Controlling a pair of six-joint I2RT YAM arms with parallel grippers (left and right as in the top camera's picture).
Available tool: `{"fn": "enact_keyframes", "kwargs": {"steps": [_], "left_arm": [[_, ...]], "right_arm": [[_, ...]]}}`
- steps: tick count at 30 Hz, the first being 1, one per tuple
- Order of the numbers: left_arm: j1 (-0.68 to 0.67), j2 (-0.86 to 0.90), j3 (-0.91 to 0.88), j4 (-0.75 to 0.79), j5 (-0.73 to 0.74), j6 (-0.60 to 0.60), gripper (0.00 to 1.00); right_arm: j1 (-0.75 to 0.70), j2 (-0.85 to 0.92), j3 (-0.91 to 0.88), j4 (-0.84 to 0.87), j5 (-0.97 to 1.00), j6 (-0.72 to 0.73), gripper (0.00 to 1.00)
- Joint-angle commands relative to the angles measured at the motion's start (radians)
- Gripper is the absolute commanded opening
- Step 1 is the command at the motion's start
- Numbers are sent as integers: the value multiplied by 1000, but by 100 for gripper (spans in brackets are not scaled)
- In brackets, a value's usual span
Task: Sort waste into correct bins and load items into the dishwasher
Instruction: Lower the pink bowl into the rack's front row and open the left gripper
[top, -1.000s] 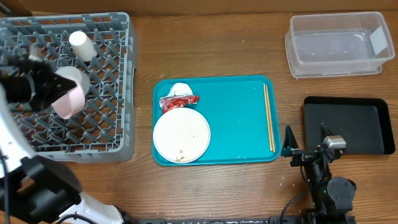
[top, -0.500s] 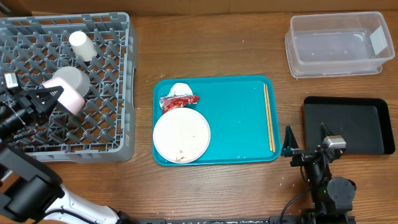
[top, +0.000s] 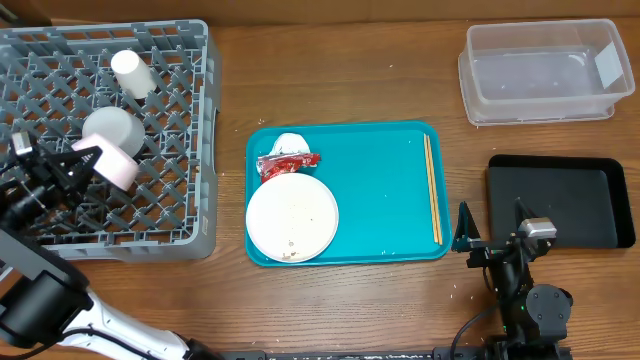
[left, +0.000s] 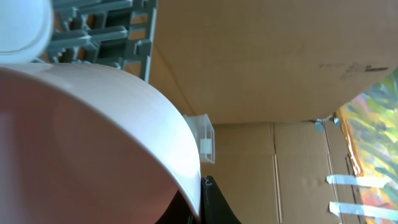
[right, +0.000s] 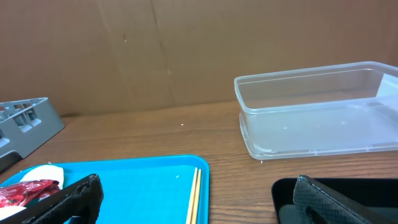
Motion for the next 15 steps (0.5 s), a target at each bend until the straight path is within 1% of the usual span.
{"fn": "enact_keyframes", "kwargs": {"steps": [1,4,7,11,15], "left_arm": [[14,10,-3,-2,-49,-21,4],[15,10,-3,-3,-60,-23,4],[15,10,-3,-2,-69,-64,4],[16,10,-3,1,-120,-101,4],[21,10,-3,3,-159,-104,5]], "right_arm": [[-4,-10,-11,3,-1,4,100],[-4,-10,-11,3,-1,4,100],[-4,-10,-11,3,-1,4,99],[-4,-10,-11,3,-1,4,100],[-4,-10,-11,3,-1,4,100]]}}
